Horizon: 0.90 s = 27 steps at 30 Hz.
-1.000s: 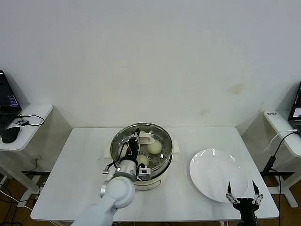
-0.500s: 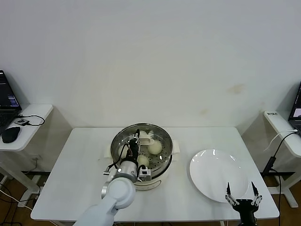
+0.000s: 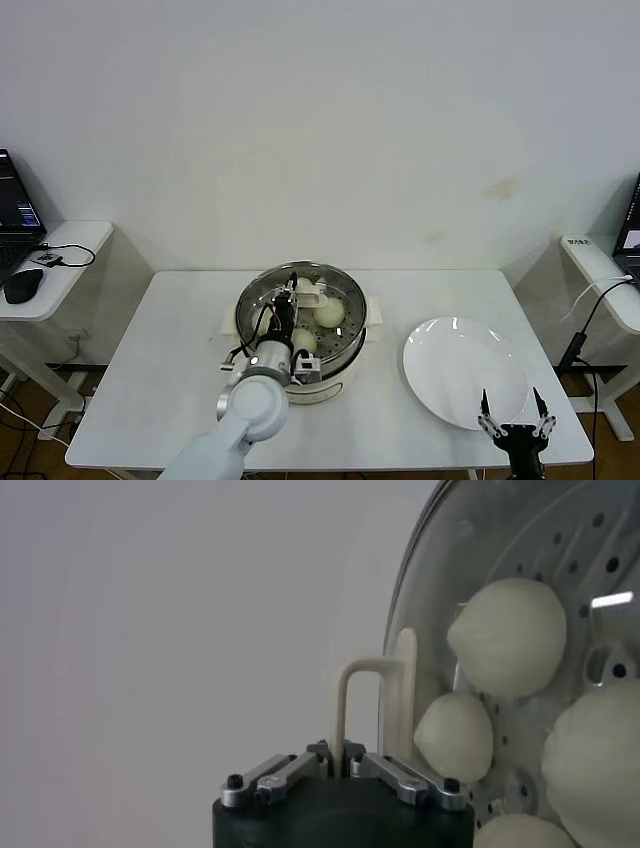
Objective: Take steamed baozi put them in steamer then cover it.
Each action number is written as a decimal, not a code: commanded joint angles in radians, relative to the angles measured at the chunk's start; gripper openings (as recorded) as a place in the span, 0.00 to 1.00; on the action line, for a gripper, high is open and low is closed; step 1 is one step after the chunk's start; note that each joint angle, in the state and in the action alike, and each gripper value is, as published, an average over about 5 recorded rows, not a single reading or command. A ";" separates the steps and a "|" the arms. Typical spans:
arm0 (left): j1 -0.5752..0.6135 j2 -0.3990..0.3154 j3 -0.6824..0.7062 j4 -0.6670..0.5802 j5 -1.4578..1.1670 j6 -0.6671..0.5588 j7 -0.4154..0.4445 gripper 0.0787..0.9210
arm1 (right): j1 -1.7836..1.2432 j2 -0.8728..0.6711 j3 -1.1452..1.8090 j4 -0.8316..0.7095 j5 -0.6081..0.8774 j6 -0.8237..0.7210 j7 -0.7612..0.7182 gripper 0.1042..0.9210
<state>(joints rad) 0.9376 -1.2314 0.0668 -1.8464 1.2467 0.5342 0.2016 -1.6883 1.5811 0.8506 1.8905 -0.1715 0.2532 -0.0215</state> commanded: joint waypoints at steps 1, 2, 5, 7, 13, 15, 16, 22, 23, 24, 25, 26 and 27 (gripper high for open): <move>0.040 0.008 -0.008 -0.048 -0.014 -0.002 -0.018 0.22 | 0.000 0.000 -0.001 0.001 -0.002 -0.001 0.000 0.88; 0.051 0.013 -0.011 -0.060 -0.018 -0.002 -0.020 0.25 | 0.000 0.000 -0.002 0.002 -0.003 -0.001 0.000 0.88; 0.096 0.033 -0.024 -0.103 -0.041 -0.002 -0.030 0.36 | 0.000 0.000 -0.002 0.007 -0.003 -0.004 -0.001 0.88; 0.132 0.048 -0.036 -0.142 -0.065 -0.005 -0.043 0.43 | -0.001 0.000 -0.002 0.009 -0.004 -0.005 -0.001 0.88; 0.291 0.090 -0.106 -0.307 -0.276 -0.012 -0.123 0.63 | -0.006 -0.001 -0.001 0.014 -0.003 -0.006 -0.003 0.88; 0.368 0.100 -0.148 -0.362 -0.355 -0.027 -0.168 0.71 | -0.007 -0.001 -0.001 0.016 -0.002 -0.007 -0.004 0.88; 0.412 0.104 -0.171 -0.389 -0.394 -0.037 -0.193 0.74 | -0.008 -0.001 -0.002 0.017 -0.001 -0.008 -0.004 0.88; 0.625 0.116 -0.319 -0.508 -0.729 -0.147 -0.431 0.87 | -0.015 -0.003 -0.008 0.026 0.001 -0.011 -0.007 0.88; 0.659 0.111 -0.369 -0.514 -0.833 -0.209 -0.464 0.88 | -0.018 -0.003 -0.009 0.029 0.002 -0.011 -0.008 0.88; 0.691 0.104 -0.421 -0.513 -0.952 -0.286 -0.484 0.88 | -0.020 -0.004 -0.010 0.032 0.003 -0.010 -0.010 0.88; 0.722 0.094 -0.474 -0.506 -1.075 -0.372 -0.497 0.88 | -0.024 -0.004 -0.012 0.035 0.004 -0.009 -0.011 0.88; 0.755 0.079 -0.531 -0.493 -1.194 -0.466 -0.499 0.88 | -0.029 -0.005 -0.015 0.039 0.005 -0.009 -0.013 0.88; 0.789 0.063 -0.581 -0.476 -1.294 -0.556 -0.501 0.88 | -0.035 -0.007 -0.020 0.044 0.006 -0.008 -0.015 0.88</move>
<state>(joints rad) 1.3561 -1.1378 -0.1456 -2.2063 0.7976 0.4378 -0.0509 -1.7077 1.5772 0.8406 1.9193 -0.1701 0.2438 -0.0316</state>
